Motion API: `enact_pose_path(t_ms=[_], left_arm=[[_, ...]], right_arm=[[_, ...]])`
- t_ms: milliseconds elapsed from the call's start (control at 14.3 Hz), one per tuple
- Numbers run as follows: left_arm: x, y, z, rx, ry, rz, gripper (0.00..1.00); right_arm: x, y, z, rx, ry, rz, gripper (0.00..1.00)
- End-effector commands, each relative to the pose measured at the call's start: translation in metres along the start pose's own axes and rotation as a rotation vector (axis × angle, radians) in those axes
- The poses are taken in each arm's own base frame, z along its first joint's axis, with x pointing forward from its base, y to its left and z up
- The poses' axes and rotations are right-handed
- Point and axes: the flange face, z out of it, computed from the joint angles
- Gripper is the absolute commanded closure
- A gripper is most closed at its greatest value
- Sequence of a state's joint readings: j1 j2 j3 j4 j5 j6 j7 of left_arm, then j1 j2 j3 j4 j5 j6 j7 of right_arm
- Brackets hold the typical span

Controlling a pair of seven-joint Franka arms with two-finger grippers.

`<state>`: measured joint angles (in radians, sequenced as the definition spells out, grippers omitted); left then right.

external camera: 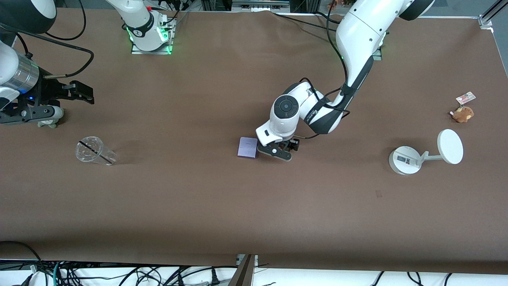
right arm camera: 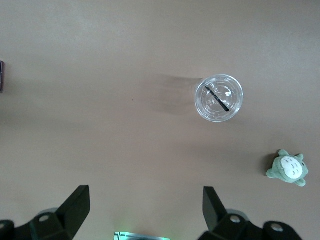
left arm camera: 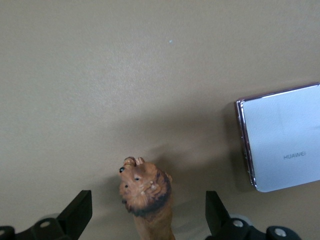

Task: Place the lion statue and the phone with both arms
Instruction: 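Close the left gripper on the lion figurine and lift it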

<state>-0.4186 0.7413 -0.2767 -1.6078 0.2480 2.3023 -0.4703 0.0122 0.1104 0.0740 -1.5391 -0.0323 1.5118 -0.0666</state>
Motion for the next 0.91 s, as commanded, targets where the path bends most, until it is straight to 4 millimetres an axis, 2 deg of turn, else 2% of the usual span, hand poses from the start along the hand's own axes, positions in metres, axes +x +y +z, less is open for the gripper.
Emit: enact_pose_path(t_ms=[0,70,140,210,419,489,629,838], left_arm=[[-0.002,0.0,-0.001,0.023,0.025,0.002,0.44],[-0.002,0.0,-0.001,0.023,0.025,0.002,0.61],[-0.001,-0.001,-0.003,0.023,0.028,0.003,0.74],[-0.001,-0.002,-0.004,0.022,0.03,0.002,0.78],[0.001,-0.008,-0.009,0.027,0.029,0.001,0.81],[0.005,-0.016,-0.014,0.026,0.034,-0.01,0.81],[0.017,-0.048,-0.039,0.03,0.052,-0.06,0.81],[0.026,-0.128,-0.083,0.069,0.003,-0.096,0.82]], right_arm=[[0.0,0.004,-0.005,0.016,0.002,-0.004,0.0],[0.0,0.003,-0.005,0.016,0.002,-0.006,0.0],[0.0,0.003,-0.006,0.016,0.004,-0.004,0.0],[0.0,0.004,-0.005,0.016,0.004,-0.004,0.0],[0.0,0.003,-0.005,0.016,0.001,-0.004,0.0],[0.0,0.003,-0.005,0.016,0.002,-0.003,0.0],[0.0,0.0,-0.005,0.015,0.001,0.0,0.0],[0.002,-0.009,-0.007,0.015,0.012,-0.009,0.0]])
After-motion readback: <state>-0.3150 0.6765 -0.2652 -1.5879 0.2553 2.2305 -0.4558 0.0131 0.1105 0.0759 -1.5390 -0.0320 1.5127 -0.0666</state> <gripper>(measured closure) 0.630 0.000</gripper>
